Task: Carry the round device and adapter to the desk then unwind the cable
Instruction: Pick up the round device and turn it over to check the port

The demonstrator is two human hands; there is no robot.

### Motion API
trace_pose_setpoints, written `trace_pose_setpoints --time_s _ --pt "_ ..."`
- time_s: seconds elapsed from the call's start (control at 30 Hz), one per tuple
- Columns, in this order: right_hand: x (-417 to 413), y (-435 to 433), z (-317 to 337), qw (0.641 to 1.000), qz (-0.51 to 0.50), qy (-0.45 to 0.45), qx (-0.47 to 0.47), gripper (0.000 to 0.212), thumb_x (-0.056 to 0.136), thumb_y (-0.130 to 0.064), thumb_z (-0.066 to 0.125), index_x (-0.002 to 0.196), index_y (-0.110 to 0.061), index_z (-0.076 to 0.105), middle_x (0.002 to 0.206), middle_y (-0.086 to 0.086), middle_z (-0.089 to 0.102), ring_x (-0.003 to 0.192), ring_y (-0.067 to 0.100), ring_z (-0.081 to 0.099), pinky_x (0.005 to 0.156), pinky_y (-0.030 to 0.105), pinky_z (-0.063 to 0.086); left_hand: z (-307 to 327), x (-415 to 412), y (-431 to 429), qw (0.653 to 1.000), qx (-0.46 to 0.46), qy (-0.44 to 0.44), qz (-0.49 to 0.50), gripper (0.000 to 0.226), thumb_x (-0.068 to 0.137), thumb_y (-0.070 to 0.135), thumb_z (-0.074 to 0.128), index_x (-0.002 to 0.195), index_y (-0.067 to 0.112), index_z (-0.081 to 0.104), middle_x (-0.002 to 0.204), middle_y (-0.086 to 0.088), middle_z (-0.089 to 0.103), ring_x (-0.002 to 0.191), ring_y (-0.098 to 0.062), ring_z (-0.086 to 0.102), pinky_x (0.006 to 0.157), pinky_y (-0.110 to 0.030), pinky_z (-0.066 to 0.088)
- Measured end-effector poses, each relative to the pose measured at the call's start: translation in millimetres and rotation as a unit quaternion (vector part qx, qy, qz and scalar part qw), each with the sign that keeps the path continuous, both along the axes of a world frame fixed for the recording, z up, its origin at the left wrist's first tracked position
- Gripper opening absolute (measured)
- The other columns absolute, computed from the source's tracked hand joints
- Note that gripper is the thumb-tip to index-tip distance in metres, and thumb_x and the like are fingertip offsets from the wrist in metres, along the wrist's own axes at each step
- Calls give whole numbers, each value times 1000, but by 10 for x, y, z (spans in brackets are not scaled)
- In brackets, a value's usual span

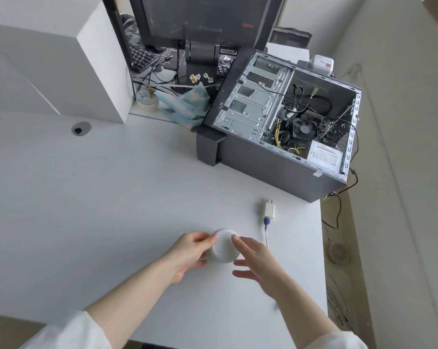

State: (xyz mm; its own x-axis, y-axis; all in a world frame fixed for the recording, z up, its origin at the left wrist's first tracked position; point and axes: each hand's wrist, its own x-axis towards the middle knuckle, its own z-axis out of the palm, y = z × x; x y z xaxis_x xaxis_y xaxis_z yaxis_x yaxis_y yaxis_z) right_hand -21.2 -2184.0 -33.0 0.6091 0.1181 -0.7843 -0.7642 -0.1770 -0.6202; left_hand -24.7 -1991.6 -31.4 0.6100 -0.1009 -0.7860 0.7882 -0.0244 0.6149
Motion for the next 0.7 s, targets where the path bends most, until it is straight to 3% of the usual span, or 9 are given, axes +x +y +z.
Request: trace_pose_setpoints --time_s 0.23,0.7 --pt "-15 24 -37 1000 5 11 10 58 89 -58 64 134 -22 62 132 3 62 111 29 67 79 34 64 -30 -40 -54 1000 -1 -3 10 46 91 37 67 133 17 60 126 -3 68 114 -21 66 80 -24 56" --pt "4 44 -69 1000 -10 0 28 49 93 -55 61 131 -24 65 131 4 64 111 34 67 78 36 64 -12 -18 -102 999 2 -5 34 42 94 27 65 132 9 59 126 -6 66 108 -19 68 88 -28 58"
